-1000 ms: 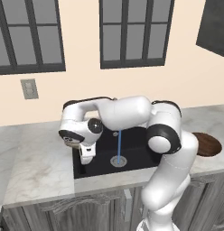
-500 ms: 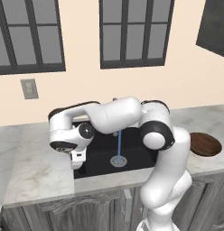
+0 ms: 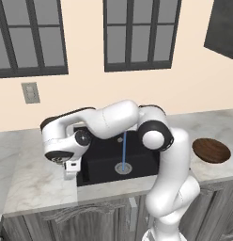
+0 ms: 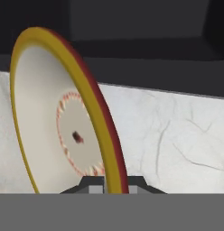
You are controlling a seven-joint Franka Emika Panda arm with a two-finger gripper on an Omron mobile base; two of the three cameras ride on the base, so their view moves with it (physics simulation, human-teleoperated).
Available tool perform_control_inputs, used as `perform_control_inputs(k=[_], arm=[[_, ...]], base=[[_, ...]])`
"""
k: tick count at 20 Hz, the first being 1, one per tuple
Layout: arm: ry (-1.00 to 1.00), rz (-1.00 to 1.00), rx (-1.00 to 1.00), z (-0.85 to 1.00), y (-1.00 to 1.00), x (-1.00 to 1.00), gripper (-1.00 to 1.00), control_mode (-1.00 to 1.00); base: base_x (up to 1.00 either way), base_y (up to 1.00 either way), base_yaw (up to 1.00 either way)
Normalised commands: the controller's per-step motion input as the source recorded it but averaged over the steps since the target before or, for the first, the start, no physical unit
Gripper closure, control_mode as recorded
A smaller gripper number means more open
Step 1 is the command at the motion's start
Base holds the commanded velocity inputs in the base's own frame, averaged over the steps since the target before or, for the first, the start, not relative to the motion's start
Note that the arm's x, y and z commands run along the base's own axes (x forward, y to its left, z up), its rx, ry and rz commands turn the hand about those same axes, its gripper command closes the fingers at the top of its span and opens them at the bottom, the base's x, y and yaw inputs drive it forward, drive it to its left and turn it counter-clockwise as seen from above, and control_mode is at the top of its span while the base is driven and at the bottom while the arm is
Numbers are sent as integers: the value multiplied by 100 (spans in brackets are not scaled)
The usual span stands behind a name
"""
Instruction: Rinse each bowl for a few seconds and place them down in the sink or on the counter.
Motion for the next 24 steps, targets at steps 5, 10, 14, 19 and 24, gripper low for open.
perform_control_inputs(k=[5, 10, 14, 19, 24], arm=[[14, 0, 0, -4, 27, -2, 100, -100], [13, -1, 0, -8, 26, -1, 100, -100], [14, 0, 0, -14, 21, 0, 100, -100], [11, 0, 0, -20, 16, 0, 100, -100], [11, 0, 0, -24, 15, 0, 100, -100]], base=[[0, 0, 0], [0, 0, 0], [0, 0, 0], [0, 0, 0], [0, 0, 0]])
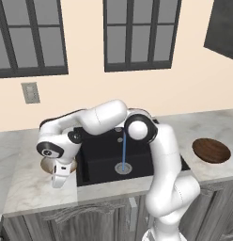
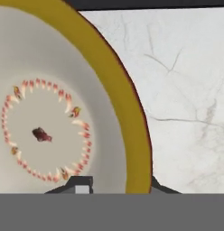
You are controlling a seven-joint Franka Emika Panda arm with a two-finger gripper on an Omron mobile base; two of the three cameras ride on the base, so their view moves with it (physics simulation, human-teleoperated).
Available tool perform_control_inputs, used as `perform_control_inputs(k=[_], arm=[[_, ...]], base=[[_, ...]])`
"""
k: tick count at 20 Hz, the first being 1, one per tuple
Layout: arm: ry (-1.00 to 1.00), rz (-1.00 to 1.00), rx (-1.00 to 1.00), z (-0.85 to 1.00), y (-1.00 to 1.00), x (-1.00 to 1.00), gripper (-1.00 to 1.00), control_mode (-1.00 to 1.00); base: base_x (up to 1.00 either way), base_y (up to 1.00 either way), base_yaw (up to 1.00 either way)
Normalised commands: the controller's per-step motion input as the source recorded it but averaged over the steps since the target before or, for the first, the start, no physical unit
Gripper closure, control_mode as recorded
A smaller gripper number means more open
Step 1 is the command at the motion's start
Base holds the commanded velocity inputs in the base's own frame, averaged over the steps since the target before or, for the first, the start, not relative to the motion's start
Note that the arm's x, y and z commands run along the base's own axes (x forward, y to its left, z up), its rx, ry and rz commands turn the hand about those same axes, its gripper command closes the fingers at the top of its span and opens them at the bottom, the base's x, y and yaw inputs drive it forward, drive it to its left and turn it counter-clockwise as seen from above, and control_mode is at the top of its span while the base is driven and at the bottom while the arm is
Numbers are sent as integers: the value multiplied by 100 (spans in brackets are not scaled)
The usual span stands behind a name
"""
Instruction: Rinse each bowl for a few seconds and place them down in the sink or on the counter.
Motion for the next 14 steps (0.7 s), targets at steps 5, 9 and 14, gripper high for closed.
perform_control_inputs(k=[5, 9, 14], arm=[[5, 0, -1, -7, 19, -3, -100, -100], [0, 0, -1, 11, 19, -6, -100, -100], [0, -1, -4, 35, 19, -7, -100, -100]], base=[[0, 0, 0], [0, 0, 0], [0, 0, 0]])
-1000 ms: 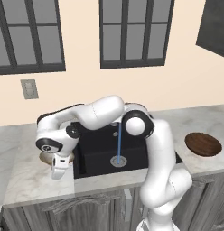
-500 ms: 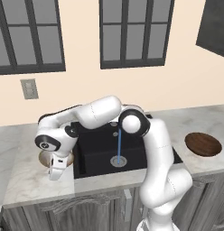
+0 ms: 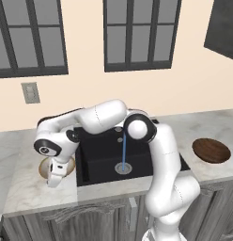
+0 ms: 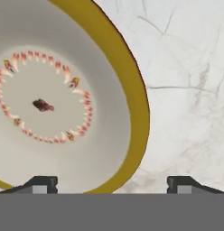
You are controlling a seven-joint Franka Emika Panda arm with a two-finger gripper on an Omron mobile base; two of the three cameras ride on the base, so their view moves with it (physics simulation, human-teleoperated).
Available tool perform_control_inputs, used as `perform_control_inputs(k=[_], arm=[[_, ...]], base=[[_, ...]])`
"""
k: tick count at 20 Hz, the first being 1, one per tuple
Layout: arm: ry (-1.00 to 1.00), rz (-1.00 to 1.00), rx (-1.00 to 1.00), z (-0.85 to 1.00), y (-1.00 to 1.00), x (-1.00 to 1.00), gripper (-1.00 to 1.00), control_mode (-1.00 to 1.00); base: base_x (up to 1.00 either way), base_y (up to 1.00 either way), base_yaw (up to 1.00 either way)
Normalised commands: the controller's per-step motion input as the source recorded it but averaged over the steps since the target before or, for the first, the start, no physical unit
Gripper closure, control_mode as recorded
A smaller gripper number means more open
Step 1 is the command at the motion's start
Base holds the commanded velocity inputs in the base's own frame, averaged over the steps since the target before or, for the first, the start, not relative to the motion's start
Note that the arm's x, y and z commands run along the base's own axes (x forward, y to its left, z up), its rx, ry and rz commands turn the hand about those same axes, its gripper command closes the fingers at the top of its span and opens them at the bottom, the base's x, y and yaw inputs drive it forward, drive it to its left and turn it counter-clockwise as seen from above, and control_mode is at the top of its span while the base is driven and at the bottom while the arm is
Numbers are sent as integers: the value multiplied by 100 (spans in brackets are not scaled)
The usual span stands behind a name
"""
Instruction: Rinse each bowl for a few seconds and place them down in the sink or on the counter.
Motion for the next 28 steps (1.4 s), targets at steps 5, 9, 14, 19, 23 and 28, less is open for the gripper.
perform_control_inputs(k=[5, 9, 14, 19, 23, 28], arm=[[-2, -8, 0, 53, 13, -5, -100, -100], [-11, -31, 13, 43, 12, -24, -100, -100], [-13, -40, 16, 30, 0, -19, -100, -100], [-15, -38, 18, 34, 0, -23, -100, -100], [-15, -38, 19, 34, 0, -24, -100, -100], [-14, -38, 19, 33, 0, -24, -100, -100]], base=[[0, 0, 0], [0, 0, 0], [0, 0, 0], [0, 0, 0], [0, 0, 0], [0, 0, 0]])
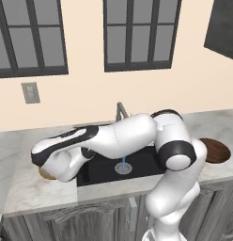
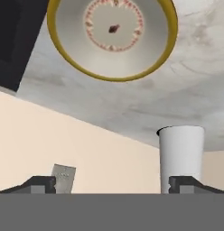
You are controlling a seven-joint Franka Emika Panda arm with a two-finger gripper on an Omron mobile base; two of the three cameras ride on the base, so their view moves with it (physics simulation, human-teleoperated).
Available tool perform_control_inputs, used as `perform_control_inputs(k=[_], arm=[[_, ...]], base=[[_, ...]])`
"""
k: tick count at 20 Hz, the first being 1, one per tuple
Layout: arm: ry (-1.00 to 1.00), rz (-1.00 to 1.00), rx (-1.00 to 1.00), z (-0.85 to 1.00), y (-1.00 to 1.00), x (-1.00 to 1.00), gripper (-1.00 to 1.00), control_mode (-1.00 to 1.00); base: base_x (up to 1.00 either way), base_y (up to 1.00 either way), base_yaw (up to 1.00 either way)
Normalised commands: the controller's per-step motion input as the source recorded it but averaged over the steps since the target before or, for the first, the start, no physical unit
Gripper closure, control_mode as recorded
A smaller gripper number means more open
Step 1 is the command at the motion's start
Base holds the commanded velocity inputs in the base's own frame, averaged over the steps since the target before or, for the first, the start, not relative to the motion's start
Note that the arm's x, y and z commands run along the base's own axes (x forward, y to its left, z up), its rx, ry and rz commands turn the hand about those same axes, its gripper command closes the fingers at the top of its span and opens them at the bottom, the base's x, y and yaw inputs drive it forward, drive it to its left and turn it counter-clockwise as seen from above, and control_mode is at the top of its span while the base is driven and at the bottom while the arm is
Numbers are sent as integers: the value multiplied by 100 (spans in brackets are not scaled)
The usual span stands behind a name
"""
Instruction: Rinse each bowl for a few seconds and place them down in the sink or on the counter.
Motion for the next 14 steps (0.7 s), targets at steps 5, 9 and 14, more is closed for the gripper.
perform_control_inputs(k=[5, 9, 14], arm=[[-14, -36, 21, 28, 0, -22, -100, -100], [-9, -37, 22, 32, 0, -29, -100, -100], [-11, -29, 26, 16, 7, -13, -100, -100]], base=[[0, 0, 0], [0, 0, 0], [0, 0, 0]])
